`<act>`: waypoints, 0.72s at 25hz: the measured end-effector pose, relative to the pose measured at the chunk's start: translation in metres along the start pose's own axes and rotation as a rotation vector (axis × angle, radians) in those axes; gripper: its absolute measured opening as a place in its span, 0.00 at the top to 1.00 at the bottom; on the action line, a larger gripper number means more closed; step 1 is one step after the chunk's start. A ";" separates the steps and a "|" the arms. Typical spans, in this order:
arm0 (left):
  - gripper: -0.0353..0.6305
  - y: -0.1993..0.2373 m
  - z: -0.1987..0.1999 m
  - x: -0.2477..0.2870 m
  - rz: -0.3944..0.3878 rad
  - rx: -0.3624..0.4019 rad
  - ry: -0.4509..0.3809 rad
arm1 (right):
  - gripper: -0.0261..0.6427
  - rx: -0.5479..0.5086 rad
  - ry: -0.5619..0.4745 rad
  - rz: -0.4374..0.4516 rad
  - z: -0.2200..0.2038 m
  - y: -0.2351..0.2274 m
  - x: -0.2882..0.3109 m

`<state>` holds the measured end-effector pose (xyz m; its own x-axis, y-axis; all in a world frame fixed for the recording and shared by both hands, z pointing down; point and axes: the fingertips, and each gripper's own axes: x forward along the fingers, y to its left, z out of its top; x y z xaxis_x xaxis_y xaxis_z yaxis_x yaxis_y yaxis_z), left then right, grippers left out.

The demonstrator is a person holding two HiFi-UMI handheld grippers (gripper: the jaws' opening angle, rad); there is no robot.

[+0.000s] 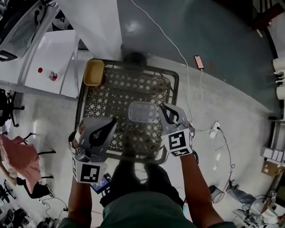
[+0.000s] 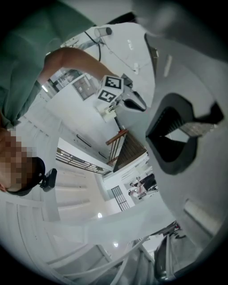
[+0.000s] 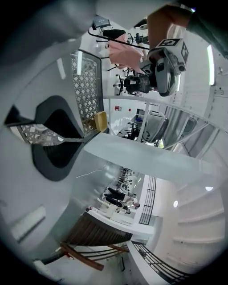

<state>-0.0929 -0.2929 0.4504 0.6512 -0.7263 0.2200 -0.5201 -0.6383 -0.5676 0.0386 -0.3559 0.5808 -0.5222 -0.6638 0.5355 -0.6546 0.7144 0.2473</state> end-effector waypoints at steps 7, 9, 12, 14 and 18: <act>0.94 -0.014 -0.038 0.017 -0.032 -0.045 0.019 | 0.91 0.050 0.090 0.033 -0.056 0.003 0.047; 0.94 -0.017 -0.047 0.021 -0.038 -0.054 0.023 | 0.90 0.068 0.121 0.044 -0.073 0.006 0.059; 0.94 -0.018 -0.057 0.027 -0.048 -0.059 0.034 | 0.90 0.089 0.160 0.051 -0.096 0.009 0.075; 0.94 -0.018 -0.063 0.030 -0.052 -0.058 0.035 | 0.90 0.099 0.181 0.052 -0.109 0.011 0.086; 0.94 -0.022 -0.079 0.033 -0.062 -0.073 0.043 | 0.89 0.120 0.229 0.062 -0.134 0.016 0.106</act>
<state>-0.1035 -0.3233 0.5327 0.6597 -0.6942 0.2879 -0.5196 -0.6980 -0.4928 0.0467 -0.3853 0.7497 -0.4351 -0.5420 0.7190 -0.6925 0.7118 0.1175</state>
